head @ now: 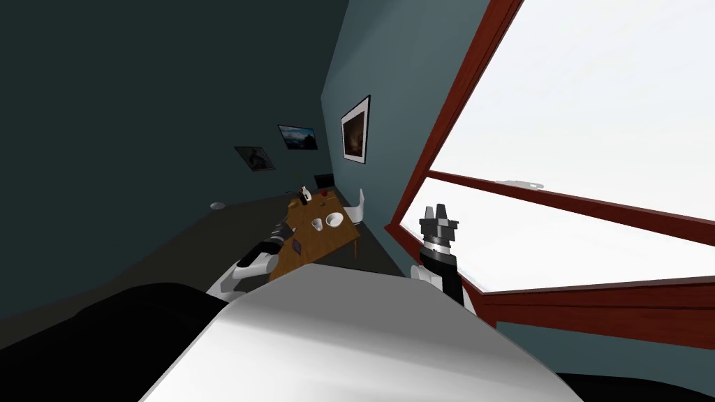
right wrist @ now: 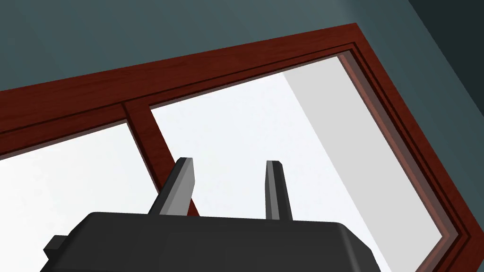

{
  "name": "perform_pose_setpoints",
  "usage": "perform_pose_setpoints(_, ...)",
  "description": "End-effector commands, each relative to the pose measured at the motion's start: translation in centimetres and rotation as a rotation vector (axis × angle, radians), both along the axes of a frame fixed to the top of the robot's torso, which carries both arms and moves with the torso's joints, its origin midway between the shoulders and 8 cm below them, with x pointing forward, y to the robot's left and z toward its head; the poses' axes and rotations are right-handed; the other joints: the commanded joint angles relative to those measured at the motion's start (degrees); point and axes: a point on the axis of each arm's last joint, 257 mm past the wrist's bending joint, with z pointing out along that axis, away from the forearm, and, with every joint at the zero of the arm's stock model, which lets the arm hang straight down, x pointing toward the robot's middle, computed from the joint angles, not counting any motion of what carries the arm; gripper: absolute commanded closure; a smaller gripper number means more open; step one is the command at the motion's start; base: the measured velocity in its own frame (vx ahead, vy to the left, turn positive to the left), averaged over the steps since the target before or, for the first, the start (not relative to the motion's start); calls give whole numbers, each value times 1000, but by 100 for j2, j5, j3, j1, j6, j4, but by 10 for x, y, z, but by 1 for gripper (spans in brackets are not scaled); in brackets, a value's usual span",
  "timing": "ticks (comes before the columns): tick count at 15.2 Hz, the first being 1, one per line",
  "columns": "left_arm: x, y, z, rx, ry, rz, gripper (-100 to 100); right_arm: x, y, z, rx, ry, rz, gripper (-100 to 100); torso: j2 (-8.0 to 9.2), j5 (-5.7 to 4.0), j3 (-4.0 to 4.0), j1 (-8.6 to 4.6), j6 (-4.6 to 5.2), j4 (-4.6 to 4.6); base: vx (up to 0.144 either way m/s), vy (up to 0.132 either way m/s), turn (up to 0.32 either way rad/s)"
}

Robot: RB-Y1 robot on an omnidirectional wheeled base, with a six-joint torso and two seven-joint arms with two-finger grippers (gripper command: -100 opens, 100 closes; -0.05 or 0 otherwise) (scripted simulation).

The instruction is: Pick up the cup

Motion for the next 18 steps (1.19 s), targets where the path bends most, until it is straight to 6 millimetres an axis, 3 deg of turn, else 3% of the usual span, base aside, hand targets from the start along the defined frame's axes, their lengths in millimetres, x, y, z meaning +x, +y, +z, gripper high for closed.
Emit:
perform_pose_setpoints(1, -17, 27, -17, -38, 57, 58, -100, 0, 0, 0, 0, 0, 0, 0, 0, 0, 0, 0, 0, 0, 39, -57, -206)
perform_pose_setpoints(4, -20, 27, -24, -48, 85, 62, -100, 0, 0, 0, 0, 0, 0, 0, -3, -1, -2, -2, 1, 0, 27, -39, -105)
perform_pose_setpoints(5, -34, 51, -38, -82, 126, 115, -100, 0, 0, 0, 0, 0, 0, 0, 1, 0, 1, 3, 0, 0, 14, -39, -225)
perform_pose_setpoints(6, -37, 51, -43, -89, 146, 118, -100, 0, 0, 0, 0, 0, 0, 0, 3, 0, 2, 1, 5, 1, 21, -45, -252)
perform_pose_setpoints(7, -47, 70, -47, -118, 163, 160, -100, 0, 0, 0, 0, 0, 0, 0, 2, 0, 1, 0, 4, 1, 34, -65, -352)
perform_pose_setpoints(9, -56, 73, -60, -134, 204, 177, -100, 0, 0, 0, 0, 0, 0, 0, -5, -1, -2, -7, 5, 0, 43, -52, -181)
perform_pose_setpoints(10, -71, 93, -68, -169, 228, 228, -100, 0, 0, 0, 0, 0, 0, 0, -6, -1, -3, -3, 0, -1, 56, -46, -194)
perform_pose_setpoints(12, -76, 94, -77, -181, 257, 237, -100, 0, 0, 0, 0, 0, 0, 0, -11, 0, -6, -3, 4, -2, 50, -41, -160)
perform_pose_setpoints(13, -95, 114, -85, -219, 281, 294, -100, 0, 0, 0, 0, 0, 0, 0, -8, 0, -5, 0, 0, -2, 38, -43, -200)
perform_pose_setpoints(16, -98, 113, -91, -230, 307, 299, -100, 0, 0, 0, 0, 0, 0, 0, -5, 0, -3, 1, 0, -1, 35, -30, -118)
perform_pose_setpoints(17, -119, 131, -101, -274, 335, 358, -100, 0, 0, 0, 0, 0, 0, 0, -1, 0, -1, 4, -2, 0, 38, -36, -182)
perform_pose_setpoints(18, -121, 130, -104, -282, 351, 361, -100, 0, 0, 0, 0, 0, 0, 0, -2, 1, -1, 2, 4, 0, 50, -43, -266)
